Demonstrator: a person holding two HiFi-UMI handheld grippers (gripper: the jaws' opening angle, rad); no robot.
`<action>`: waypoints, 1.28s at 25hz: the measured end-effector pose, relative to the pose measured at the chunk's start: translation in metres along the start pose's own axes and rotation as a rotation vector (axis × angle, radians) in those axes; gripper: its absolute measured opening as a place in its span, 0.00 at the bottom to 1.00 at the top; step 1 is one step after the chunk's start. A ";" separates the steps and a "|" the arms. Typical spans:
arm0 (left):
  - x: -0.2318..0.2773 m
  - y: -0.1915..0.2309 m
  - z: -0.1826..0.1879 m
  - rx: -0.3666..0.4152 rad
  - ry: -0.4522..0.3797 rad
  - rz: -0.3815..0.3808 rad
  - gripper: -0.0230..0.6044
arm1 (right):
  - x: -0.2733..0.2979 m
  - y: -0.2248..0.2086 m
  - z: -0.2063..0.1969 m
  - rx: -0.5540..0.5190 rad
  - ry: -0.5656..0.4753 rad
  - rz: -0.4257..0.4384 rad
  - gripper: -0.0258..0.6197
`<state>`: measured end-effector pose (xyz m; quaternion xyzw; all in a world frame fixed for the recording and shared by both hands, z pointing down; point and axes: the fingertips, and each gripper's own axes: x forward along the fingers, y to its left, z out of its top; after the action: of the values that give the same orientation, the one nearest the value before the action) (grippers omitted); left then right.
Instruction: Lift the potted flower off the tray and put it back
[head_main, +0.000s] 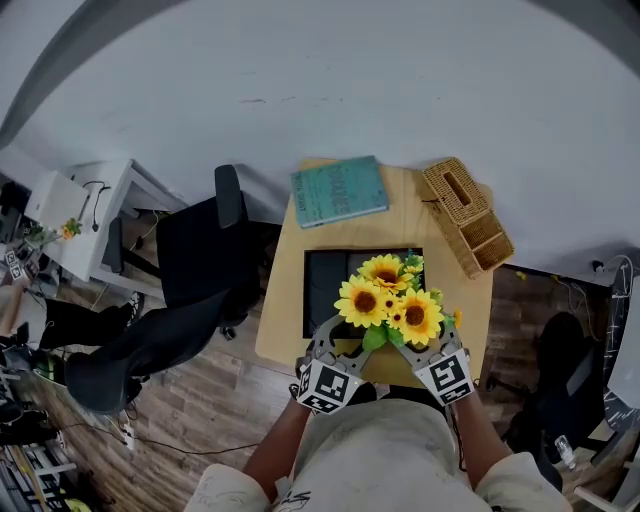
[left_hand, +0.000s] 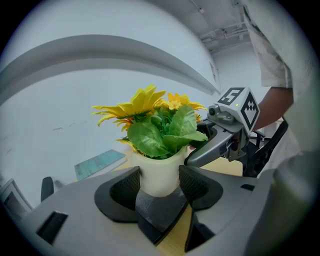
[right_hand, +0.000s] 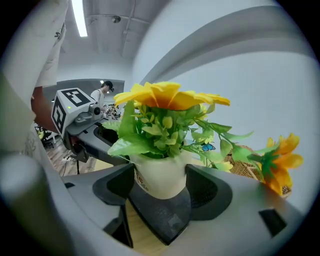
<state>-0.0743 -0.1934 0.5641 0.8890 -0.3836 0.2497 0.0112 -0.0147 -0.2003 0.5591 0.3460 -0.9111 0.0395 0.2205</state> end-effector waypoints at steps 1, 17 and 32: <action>-0.005 -0.001 0.004 0.005 -0.011 0.005 0.44 | -0.004 0.002 0.004 -0.004 -0.011 -0.005 0.57; -0.051 0.008 0.048 0.067 -0.136 0.033 0.44 | -0.032 0.021 0.058 -0.051 -0.117 -0.059 0.57; -0.107 0.038 0.162 0.112 -0.424 0.070 0.44 | -0.083 0.011 0.180 -0.212 -0.403 -0.126 0.55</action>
<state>-0.0921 -0.1822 0.3677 0.9071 -0.3933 0.0785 -0.1279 -0.0346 -0.1818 0.3622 0.3782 -0.9123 -0.1400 0.0713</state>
